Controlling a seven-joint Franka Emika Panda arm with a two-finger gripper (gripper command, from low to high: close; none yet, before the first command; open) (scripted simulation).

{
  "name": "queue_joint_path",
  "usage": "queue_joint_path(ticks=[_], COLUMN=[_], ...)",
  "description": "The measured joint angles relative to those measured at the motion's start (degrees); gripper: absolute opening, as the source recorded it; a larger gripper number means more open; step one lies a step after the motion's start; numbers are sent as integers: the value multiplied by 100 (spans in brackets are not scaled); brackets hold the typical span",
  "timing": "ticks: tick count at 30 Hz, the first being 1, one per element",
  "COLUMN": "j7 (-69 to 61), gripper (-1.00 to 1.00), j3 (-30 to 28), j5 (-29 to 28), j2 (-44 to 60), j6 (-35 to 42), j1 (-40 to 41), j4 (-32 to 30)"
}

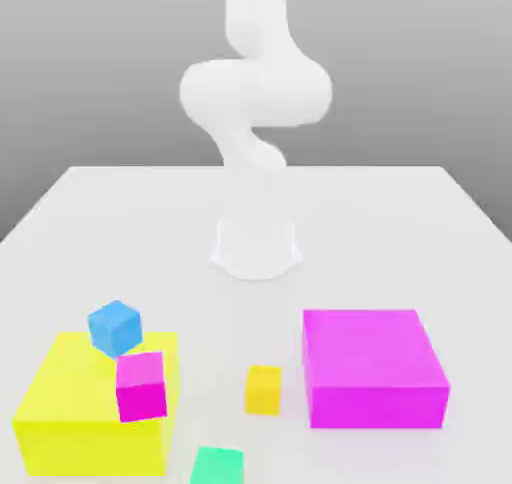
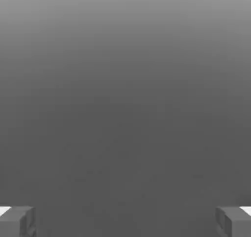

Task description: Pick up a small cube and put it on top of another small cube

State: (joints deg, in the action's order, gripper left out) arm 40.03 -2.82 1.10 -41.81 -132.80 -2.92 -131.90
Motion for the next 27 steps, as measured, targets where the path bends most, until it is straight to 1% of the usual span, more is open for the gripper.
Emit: queue_joint_path(ticks=[10, 17, 22, 27], j7=[-2474, -4292, -5590, -6790], gripper=[0, 0, 0, 0], j3=[-1075, -1627, -1804, -1806], j5=[624, 1213, 1636, 1918], j2=[1616, 2753, 3574, 4360], j6=[-416, -690, -878, -1091], j1=[-1038, -1536, -1685, -1680], j4=[-48, -78, -97, -123])
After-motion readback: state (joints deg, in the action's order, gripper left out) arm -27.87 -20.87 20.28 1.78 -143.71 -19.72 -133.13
